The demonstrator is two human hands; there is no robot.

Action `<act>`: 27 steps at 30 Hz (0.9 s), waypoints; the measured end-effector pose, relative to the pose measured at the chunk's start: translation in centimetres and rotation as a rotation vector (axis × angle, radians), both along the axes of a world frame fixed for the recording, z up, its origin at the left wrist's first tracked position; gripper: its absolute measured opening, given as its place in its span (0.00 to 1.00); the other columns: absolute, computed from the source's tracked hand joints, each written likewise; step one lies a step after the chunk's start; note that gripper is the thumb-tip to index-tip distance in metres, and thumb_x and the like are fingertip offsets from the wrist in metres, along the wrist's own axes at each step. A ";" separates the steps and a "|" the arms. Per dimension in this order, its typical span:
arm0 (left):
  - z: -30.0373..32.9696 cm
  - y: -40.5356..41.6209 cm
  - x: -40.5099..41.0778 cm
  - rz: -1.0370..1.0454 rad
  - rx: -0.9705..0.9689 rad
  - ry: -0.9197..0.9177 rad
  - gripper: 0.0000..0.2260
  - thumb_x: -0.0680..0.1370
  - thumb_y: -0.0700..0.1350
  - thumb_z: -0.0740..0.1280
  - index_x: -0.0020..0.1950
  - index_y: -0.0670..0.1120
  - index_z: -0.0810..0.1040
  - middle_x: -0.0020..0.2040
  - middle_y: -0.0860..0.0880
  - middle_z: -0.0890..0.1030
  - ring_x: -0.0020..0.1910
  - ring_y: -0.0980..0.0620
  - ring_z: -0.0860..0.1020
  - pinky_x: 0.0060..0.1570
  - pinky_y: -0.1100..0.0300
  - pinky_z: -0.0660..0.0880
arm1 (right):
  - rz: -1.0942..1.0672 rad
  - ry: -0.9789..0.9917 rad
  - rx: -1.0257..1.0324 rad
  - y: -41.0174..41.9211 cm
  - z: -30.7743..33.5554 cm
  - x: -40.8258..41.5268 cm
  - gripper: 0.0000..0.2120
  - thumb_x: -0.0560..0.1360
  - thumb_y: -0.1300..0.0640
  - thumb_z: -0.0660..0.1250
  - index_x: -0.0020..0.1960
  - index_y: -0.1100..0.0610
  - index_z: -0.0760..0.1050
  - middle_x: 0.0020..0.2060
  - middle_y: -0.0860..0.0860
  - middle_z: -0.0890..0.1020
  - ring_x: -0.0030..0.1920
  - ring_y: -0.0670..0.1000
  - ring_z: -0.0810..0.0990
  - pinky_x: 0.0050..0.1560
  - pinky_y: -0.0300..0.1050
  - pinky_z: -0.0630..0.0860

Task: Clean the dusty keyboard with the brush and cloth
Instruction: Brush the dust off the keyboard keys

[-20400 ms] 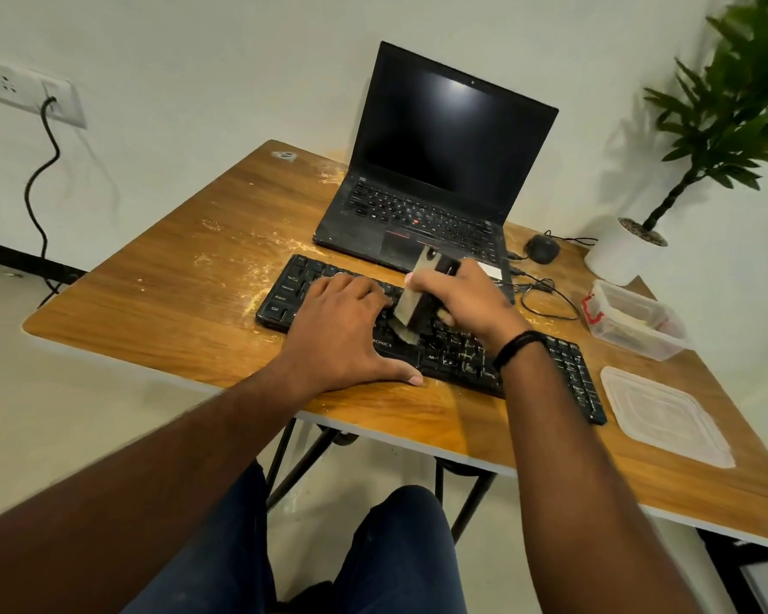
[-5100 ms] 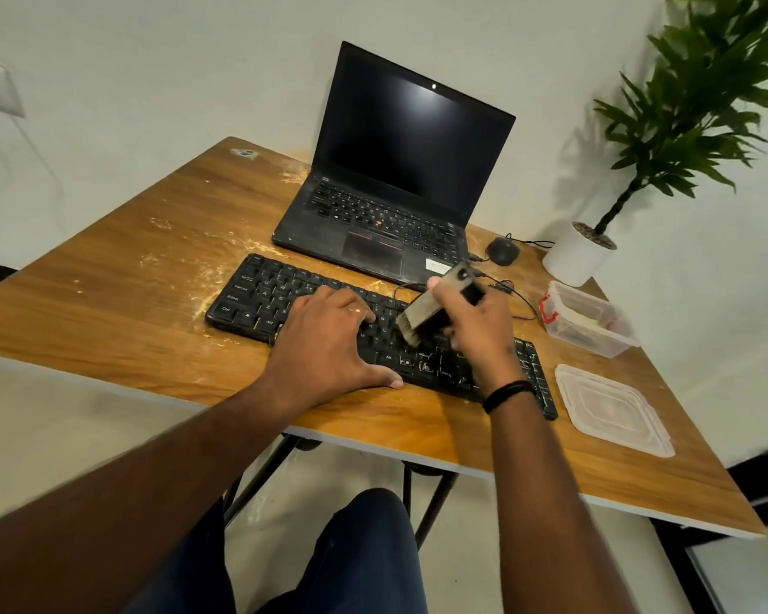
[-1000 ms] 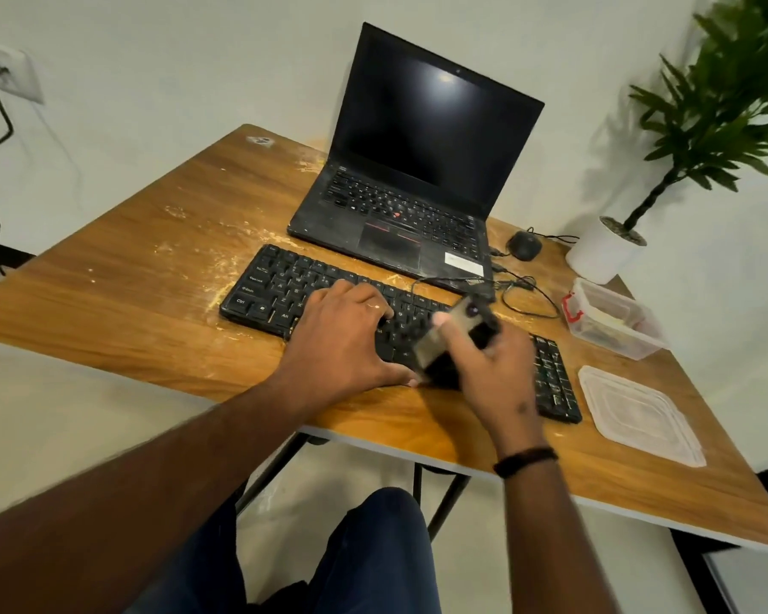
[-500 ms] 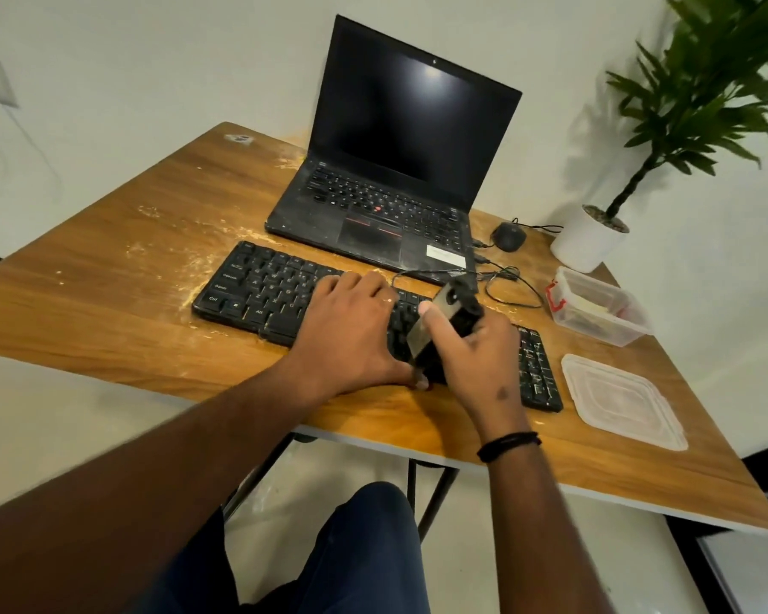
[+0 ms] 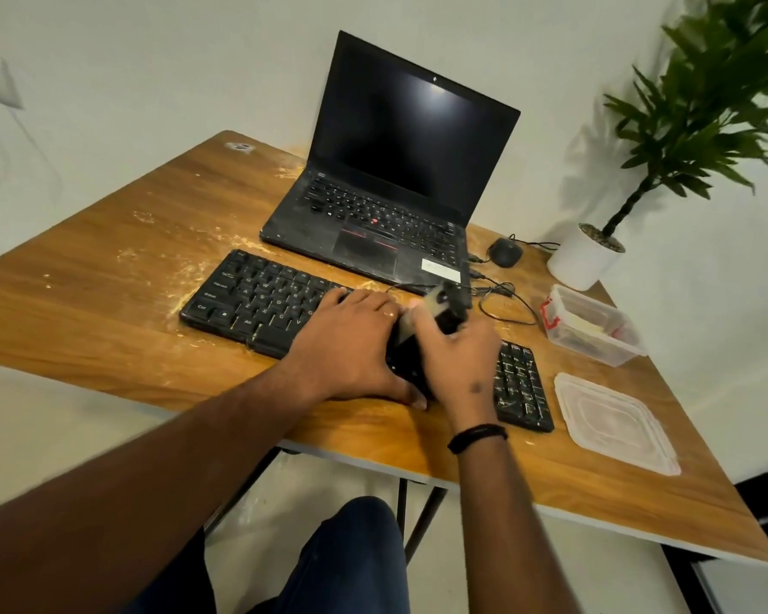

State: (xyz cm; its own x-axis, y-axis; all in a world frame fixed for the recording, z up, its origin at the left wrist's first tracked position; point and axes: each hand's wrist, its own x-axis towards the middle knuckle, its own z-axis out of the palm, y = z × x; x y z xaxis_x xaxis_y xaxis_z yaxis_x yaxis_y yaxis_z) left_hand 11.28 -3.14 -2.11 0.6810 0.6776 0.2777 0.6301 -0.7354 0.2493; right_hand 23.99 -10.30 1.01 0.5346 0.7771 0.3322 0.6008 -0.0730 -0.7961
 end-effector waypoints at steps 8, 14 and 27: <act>0.2 -0.2 0.1 0.022 -0.053 -0.035 0.63 0.55 0.82 0.67 0.81 0.50 0.51 0.76 0.48 0.69 0.75 0.47 0.66 0.76 0.46 0.57 | -0.104 -0.033 -0.014 -1.4 0.6 1.3 0.14 0.76 0.48 0.71 0.34 0.51 0.76 0.31 0.44 0.80 0.33 0.40 0.79 0.29 0.28 0.69; -0.1 0.0 0.1 0.015 -0.058 -0.059 0.63 0.55 0.83 0.66 0.80 0.50 0.55 0.75 0.50 0.71 0.74 0.48 0.68 0.75 0.46 0.59 | -0.006 -0.071 0.002 -1.2 0.5 0.1 0.17 0.75 0.47 0.71 0.32 0.55 0.77 0.29 0.48 0.81 0.31 0.44 0.81 0.29 0.39 0.75; 0.2 -2.0 2.2 -0.002 -0.004 0.015 0.53 0.61 0.84 0.58 0.77 0.52 0.65 0.75 0.50 0.68 0.74 0.46 0.62 0.77 0.42 0.55 | -0.214 0.163 0.167 -4.2 2.5 4.4 0.09 0.77 0.50 0.71 0.39 0.50 0.78 0.37 0.44 0.83 0.41 0.42 0.83 0.39 0.39 0.77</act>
State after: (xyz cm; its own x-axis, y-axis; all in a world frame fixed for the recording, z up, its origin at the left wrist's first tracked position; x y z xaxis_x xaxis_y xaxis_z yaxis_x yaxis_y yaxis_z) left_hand 13.46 -5.12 -1.94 0.6866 0.6771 0.2649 0.6322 -0.7359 0.2425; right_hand 28.42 -14.53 3.49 0.7366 0.5834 0.3422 0.4497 -0.0445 -0.8921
